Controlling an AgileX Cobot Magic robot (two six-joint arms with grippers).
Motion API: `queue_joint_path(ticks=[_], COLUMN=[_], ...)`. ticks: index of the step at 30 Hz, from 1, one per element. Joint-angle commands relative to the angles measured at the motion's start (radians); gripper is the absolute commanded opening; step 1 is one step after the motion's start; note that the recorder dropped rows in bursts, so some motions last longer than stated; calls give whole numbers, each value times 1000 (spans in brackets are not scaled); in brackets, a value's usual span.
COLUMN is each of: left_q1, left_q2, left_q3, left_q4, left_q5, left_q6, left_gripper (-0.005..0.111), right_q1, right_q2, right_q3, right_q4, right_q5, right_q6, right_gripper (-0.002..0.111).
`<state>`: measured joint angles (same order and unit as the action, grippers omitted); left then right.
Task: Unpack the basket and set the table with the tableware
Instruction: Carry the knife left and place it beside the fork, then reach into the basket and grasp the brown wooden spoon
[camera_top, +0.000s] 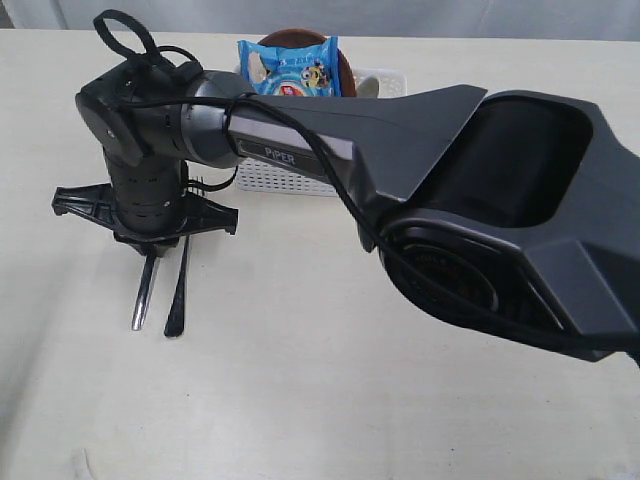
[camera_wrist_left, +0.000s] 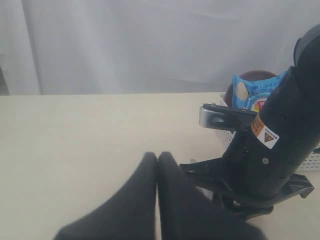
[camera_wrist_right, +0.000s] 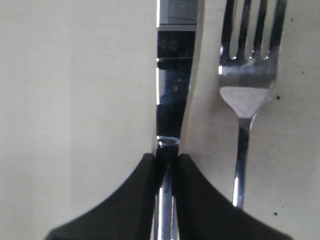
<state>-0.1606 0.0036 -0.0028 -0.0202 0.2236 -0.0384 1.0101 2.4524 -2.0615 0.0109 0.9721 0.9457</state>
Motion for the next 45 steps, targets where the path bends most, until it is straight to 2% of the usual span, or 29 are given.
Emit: queue_joint_path(ticks=[1, 6, 17, 28, 35, 37, 41, 43, 45], left_q1=[-1, -1, -1, -1, -1, -1, -1, -1, -1], left_q2=[-4, -4, -4, -4, -4, -4, -4, -4, -4], left_q3=[3, 3, 3, 3, 3, 3, 3, 3, 3], left_q4=[-11, -11, -11, -11, -9, -11, -11, -11, -11], left_q5=[-11, -11, -11, -11, -11, -11, -11, -11, -11], left_q6=[0, 0, 0, 0, 0, 0, 0, 0, 0], left_gripper=[0, 0, 0, 0, 0, 0, 0, 0, 0], right_q1=[-8, -8, -8, -43, -183, -261, -371, -392, -395], right_q2=[-5, -5, -37, -280, -354, -340, -293, -262, -230], right_q3=[-7, -7, -9, -9, -9, -7, -7, -7, -7], right_q4=[-11, -11, -11, -55, -64, -64, -32, 77, 128], right_q5=[4, -13, -39, -45, 158, 233, 170, 166, 144], right_q6=[4, 4, -45, -483, -879, -997, -1078, -1198, -1315], right_gripper=[6, 32, 33, 33, 33, 33, 33, 33, 40])
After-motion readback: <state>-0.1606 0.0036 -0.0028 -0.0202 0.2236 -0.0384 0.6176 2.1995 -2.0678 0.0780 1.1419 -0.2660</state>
